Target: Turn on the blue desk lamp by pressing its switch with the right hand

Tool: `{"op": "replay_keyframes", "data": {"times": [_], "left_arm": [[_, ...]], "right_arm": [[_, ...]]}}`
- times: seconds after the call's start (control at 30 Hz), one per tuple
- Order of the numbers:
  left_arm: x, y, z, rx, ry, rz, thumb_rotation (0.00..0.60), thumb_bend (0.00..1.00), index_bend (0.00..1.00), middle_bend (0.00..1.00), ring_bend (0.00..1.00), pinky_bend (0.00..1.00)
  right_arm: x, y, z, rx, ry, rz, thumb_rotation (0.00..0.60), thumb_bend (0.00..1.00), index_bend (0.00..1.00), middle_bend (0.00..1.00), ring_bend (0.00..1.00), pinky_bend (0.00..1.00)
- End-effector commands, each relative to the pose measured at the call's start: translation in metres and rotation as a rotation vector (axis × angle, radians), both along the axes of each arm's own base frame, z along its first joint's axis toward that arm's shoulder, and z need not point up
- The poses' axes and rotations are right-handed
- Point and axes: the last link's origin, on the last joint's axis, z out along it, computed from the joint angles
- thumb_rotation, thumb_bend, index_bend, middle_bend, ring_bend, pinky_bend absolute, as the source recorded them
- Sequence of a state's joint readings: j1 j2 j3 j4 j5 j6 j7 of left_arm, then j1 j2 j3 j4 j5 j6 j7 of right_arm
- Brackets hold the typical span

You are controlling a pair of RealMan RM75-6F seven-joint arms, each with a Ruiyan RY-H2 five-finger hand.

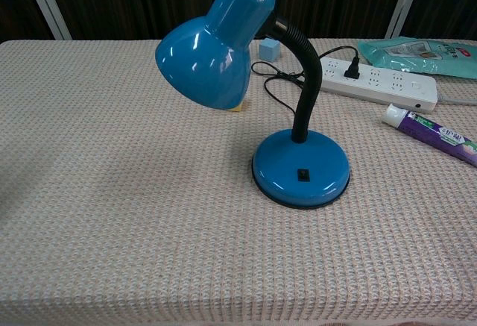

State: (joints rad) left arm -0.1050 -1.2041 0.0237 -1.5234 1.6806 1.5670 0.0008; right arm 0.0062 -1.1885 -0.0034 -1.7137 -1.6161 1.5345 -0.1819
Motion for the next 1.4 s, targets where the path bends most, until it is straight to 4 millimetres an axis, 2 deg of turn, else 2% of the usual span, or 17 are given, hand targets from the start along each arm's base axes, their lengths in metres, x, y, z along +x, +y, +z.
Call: {"op": "replay_keyframes", "data": {"times": [0.03, 0.83, 1.03, 1.27, 1.3, 1.37, 1.4], "left_arm": [[0.000, 0.000, 0.000, -0.002, 0.001, 0.001, 0.600, 0.03, 0.02, 0.01, 0.00, 0.00], [0.000, -0.001, -0.001, -0.003, 0.003, 0.002, 0.600, 0.03, 0.02, 0.01, 0.00, 0.00], [0.000, -0.003, 0.000, 0.001, 0.003, -0.001, 0.600, 0.03, 0.02, 0.01, 0.00, 0.00], [0.002, -0.003, -0.001, -0.005, 0.003, -0.005, 0.600, 0.03, 0.02, 0.01, 0.00, 0.00], [0.002, -0.003, -0.002, -0.006, 0.004, -0.004, 0.600, 0.03, 0.02, 0.01, 0.00, 0.00], [0.001, -0.003, -0.002, -0.006, 0.005, -0.003, 0.600, 0.03, 0.02, 0.01, 0.00, 0.00], [0.001, -0.003, -0.001, -0.006, 0.005, -0.002, 0.600, 0.03, 0.02, 0.01, 0.00, 0.00]], "right_arm": [[0.000, -0.001, 0.000, 0.001, 0.000, 0.000, 0.600, 0.06, 0.00, 0.00, 0.00, 0.00], [0.000, 0.002, -0.002, 0.000, -0.014, 0.024, 0.600, 0.09, 0.00, 0.00, 0.00, 0.00], [0.002, 0.001, -0.009, 0.036, -0.007, 0.033, 0.600, 0.10, 0.00, 0.00, 0.00, 0.00], [0.014, -0.002, -0.021, 0.122, 0.025, 0.072, 0.600, 0.09, 0.00, 0.01, 0.02, 0.00], [0.017, -0.002, -0.024, 0.140, 0.034, 0.079, 0.600, 0.09, 0.00, 0.04, 0.05, 0.02], [0.022, -0.004, -0.030, 0.168, 0.035, 0.094, 0.600, 0.09, 0.00, 0.16, 0.19, 0.17], [0.026, -0.005, -0.034, 0.187, 0.036, 0.104, 0.600, 0.09, 0.00, 0.26, 0.28, 0.29]]}}
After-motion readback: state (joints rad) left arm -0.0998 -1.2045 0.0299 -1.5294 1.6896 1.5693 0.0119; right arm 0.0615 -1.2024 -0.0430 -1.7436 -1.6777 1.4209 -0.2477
